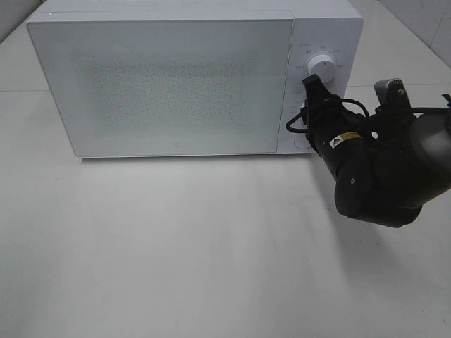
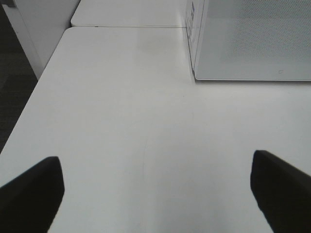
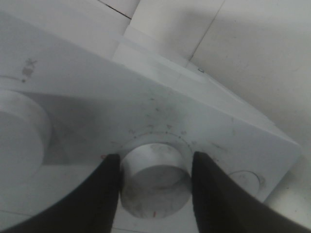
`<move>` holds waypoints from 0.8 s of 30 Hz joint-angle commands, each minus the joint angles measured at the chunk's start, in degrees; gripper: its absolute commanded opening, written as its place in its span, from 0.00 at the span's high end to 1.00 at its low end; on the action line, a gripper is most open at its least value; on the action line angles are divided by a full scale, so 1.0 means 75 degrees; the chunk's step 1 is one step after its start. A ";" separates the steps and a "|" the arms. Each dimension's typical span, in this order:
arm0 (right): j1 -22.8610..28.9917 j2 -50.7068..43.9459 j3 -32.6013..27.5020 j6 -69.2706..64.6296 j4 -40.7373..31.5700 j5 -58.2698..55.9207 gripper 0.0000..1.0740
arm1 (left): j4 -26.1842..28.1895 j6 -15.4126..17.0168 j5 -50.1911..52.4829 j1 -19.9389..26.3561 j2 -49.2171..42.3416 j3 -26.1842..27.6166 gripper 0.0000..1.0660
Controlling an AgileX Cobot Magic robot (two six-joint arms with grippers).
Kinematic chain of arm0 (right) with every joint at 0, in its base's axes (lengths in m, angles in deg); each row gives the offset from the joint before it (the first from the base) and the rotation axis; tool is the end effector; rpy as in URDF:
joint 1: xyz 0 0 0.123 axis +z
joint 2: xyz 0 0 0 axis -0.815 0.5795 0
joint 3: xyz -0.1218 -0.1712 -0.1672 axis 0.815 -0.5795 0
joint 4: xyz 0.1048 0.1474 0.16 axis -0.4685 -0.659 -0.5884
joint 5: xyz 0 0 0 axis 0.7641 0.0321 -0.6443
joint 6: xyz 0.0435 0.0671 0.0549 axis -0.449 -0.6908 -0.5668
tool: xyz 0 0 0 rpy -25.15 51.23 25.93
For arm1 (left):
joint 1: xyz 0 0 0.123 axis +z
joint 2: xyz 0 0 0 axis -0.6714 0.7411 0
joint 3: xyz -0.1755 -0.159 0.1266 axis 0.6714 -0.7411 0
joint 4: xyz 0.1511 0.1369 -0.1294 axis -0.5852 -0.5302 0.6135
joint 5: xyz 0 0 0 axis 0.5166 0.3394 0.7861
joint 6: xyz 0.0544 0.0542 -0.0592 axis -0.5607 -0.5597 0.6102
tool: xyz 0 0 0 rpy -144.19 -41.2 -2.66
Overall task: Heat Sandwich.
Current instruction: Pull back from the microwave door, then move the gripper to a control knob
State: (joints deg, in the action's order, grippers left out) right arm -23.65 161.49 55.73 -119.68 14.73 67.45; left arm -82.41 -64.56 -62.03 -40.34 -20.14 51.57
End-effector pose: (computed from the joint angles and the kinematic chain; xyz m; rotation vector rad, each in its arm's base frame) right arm 0.3110 0.1232 0.1161 0.9615 1.4979 0.7467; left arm 0.0081 -0.0028 0.2708 -0.0107 2.0234 -0.0111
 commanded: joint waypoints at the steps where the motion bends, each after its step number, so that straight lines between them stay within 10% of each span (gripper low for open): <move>1: -0.0046 0.0000 0.0015 -0.0817 -0.0420 0.0283 0.89 | 0.0000 0.0000 0.0069 0.0038 -0.0199 -0.0031 0.08; 24: -0.0046 0.0000 0.0015 -0.4217 -0.0420 0.0894 0.88 | 0.0000 0.0000 0.0069 0.0038 -0.0199 -0.0031 0.08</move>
State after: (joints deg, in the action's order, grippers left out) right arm -23.48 162.18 55.61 -149.82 13.99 68.48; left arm -82.41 -64.56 -62.03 -40.34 -20.14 51.57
